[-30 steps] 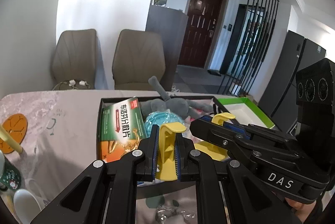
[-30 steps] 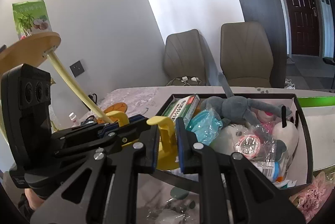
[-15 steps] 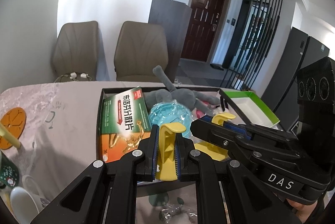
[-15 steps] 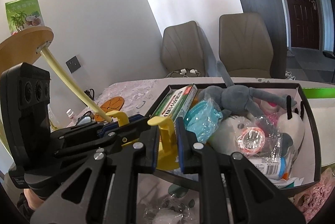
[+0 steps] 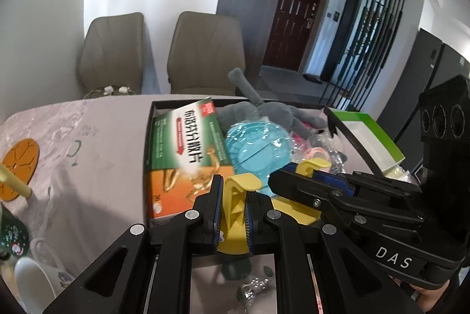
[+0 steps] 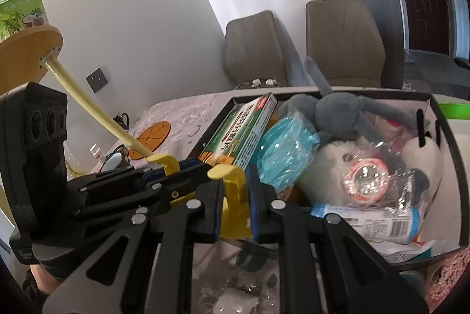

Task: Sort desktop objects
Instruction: 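Lower the yellow hook holder into the dark box and open both grippers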

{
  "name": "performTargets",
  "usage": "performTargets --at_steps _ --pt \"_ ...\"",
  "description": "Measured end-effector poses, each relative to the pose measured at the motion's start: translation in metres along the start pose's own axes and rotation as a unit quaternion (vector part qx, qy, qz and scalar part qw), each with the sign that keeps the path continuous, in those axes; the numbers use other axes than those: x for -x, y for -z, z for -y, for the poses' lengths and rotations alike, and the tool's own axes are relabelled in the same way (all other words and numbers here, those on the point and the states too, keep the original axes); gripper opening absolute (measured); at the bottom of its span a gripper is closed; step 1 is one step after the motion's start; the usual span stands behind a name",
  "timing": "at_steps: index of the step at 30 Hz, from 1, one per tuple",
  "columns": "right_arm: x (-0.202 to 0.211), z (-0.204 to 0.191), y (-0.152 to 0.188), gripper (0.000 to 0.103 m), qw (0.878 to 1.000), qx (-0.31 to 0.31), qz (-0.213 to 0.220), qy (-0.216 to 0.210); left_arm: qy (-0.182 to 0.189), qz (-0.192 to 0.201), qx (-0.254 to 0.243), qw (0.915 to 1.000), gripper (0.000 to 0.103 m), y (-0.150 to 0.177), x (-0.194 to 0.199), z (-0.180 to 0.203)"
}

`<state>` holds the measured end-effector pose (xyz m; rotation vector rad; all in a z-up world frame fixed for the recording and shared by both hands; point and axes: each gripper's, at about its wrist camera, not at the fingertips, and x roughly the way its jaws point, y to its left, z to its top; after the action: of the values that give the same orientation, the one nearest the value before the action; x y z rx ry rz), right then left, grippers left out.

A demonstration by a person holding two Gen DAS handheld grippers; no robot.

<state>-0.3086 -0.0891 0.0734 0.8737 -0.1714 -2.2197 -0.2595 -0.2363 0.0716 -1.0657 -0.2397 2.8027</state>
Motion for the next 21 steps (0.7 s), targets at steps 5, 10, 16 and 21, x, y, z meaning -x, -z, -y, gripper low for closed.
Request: performTargets --at_steps 5,10,16,21 --pt "-0.006 0.005 0.002 0.052 1.000 -0.014 -0.007 0.015 -0.024 -0.017 0.012 0.9995 0.014 0.002 -0.003 -0.010" --pt "0.000 0.006 0.001 0.056 1.000 -0.018 0.007 0.017 -0.029 -0.012 0.024 0.9992 0.029 0.001 0.000 -0.017" --pt "-0.001 0.001 0.001 0.040 1.000 -0.010 0.003 0.008 -0.037 -0.005 0.036 0.9986 0.049 0.001 0.003 -0.026" --pt "0.002 0.002 0.000 0.027 1.000 -0.008 0.004 0.006 -0.034 0.020 0.044 0.9983 0.049 -0.002 0.015 -0.029"
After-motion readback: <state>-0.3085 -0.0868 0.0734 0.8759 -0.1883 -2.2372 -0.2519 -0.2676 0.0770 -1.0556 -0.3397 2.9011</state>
